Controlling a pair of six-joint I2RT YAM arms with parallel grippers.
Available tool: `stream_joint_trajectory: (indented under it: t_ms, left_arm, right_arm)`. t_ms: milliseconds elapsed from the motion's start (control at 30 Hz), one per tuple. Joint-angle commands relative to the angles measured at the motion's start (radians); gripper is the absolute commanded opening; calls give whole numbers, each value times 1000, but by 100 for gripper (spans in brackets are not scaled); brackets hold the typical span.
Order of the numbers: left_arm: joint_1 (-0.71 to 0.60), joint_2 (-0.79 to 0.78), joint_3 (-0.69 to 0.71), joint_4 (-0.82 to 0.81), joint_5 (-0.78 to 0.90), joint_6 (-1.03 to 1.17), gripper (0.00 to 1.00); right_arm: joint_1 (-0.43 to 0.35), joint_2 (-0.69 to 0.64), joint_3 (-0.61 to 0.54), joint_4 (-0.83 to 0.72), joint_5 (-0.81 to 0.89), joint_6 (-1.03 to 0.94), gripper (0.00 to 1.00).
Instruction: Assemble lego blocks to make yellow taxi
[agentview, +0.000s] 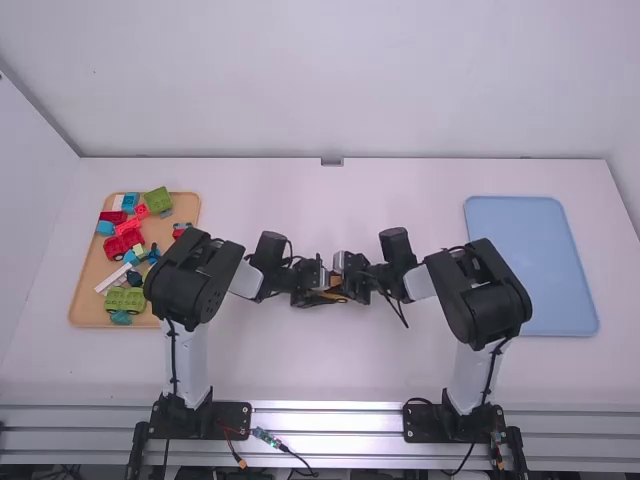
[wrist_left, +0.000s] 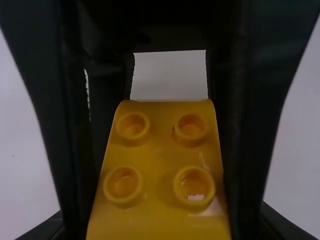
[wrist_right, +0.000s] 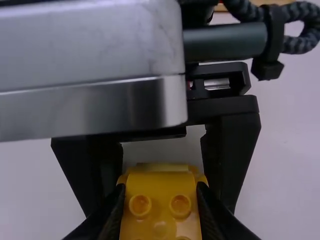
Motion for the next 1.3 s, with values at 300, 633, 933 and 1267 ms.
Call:
stream_joint_trajectory:
  t_ms: [300,633,933,1267]
  left_arm:
    - [6,-13,6,3,-75,25,13]
    - [6,-13,12,-18,-75,30,13]
    - [6,-13,12,-19,-75,29,13]
    - [5,-13,12,-21,-76,28,13]
  right_arm:
    - [23,31,-22,-21,3,32,38]
    - [22,16,-17,-21,-24,29,42]
    - [22,-67,-56,-21,24,28,52]
    - [-50,-129,-65,-29,-28,32,57]
